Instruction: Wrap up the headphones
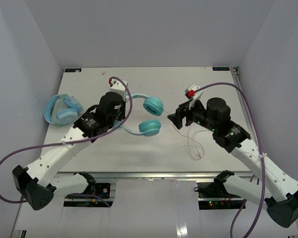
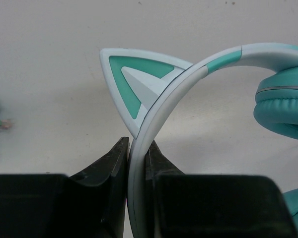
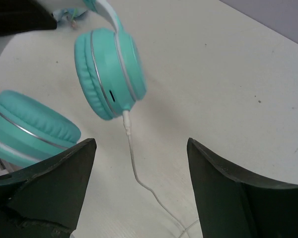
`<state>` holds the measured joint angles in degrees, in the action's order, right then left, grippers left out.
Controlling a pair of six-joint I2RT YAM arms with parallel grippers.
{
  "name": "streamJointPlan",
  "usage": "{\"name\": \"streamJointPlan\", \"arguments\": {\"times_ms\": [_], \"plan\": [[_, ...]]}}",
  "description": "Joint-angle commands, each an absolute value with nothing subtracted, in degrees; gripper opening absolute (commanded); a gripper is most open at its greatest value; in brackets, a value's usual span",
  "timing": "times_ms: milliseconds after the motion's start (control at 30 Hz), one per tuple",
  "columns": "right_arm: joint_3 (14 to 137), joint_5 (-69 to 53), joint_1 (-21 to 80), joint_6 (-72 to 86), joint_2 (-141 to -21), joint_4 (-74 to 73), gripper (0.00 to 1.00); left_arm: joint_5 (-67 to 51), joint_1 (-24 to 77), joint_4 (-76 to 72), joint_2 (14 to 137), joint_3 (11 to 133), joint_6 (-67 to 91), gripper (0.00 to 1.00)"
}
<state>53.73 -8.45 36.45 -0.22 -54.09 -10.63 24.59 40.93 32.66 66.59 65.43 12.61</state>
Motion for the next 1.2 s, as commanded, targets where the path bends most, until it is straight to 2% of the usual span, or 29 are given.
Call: {"name": "streamJointPlan", "arguments": {"times_ms": [0,167,500,767,1167], "plan": [[49.99,-15.37,36.39,-4.78,-51.28,-5.44,0.75,24.59,40.11,34.23,61.59,71.65,15.37,0.00],[44.44,-23.41,36.39,-7.17,-49.58,-0.90,0.72,22.12,39.99,37.05,58.91,75.68,17.26,0.00],[30.88,-28.58,36.30,-3.91,-49.94,18.91,0.63,17.34,39.99,38.54,54.91,80.46,21.53,0.00],[24.60,-31.18,36.30,-0.35,-52.14,33.37,0.60,15.46,39.99,35.84,52.89,77.49,23.31,0.00],[19.96,-29.01,36.30,5.00,-54.76,41.56,0.49,13.71,39.99,31.29,49.39,73.74,27.33,0.00]]}}
